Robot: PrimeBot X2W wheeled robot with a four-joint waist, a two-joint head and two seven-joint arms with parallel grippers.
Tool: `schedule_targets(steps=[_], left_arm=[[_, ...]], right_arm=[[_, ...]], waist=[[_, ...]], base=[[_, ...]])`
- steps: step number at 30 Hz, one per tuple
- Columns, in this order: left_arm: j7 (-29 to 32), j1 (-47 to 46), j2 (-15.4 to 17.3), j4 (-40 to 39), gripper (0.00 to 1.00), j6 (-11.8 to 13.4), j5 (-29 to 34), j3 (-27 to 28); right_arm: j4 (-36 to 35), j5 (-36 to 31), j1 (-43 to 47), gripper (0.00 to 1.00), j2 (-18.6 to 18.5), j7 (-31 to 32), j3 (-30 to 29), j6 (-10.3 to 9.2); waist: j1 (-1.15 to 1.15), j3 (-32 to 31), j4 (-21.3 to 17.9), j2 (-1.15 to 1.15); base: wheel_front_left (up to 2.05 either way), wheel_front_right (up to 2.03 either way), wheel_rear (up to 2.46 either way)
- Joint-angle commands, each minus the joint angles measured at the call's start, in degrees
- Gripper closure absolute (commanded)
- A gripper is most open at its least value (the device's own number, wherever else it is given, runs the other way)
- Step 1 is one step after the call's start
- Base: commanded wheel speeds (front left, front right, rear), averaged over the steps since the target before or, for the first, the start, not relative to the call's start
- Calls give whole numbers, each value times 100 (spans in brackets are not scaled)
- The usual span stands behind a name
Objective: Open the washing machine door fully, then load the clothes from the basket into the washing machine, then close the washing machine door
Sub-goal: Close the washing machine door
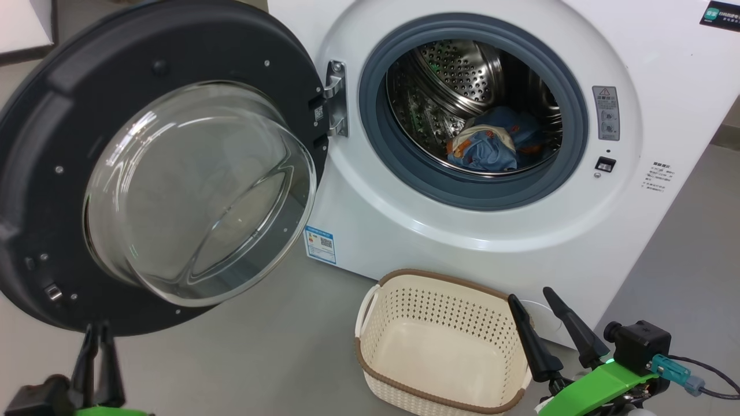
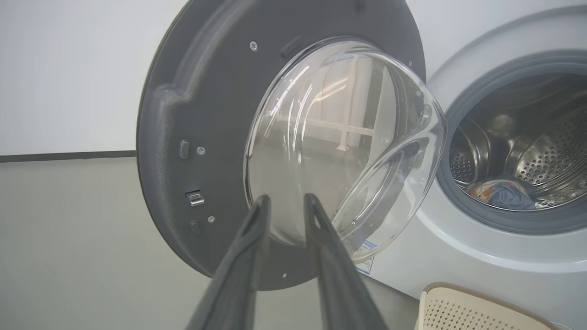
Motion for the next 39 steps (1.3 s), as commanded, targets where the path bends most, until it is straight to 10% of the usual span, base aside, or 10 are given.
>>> schedule_targets(steps=[1, 18, 27, 39], left_arm=[[-22, -285, 157, -241, 100, -39, -91, 207], [1024, -2334, 1602, -707, 100, -197, -2770, 1183], [1798, -3219, 2290, 839, 100, -202, -4859, 2003], [2118, -3510, 2920, 3097, 100, -203, -5801, 2720]], right_arm=[[-130, 25, -122, 0, -42, -28, 101, 56], [-132, 40, -69, 0, -203, -28, 154, 56], [-120, 90, -118, 0, -427, -28, 258, 56], [-95, 124, -182, 0, -711, -28, 413, 56]], waist=[[0, -11, -9, -1], [0, 2, -276, -1], [0, 111, -665, -1], [0, 250, -1037, -1]], base=[[0, 0, 0], [0, 0, 0], [0, 0, 0], [0, 0, 0]])
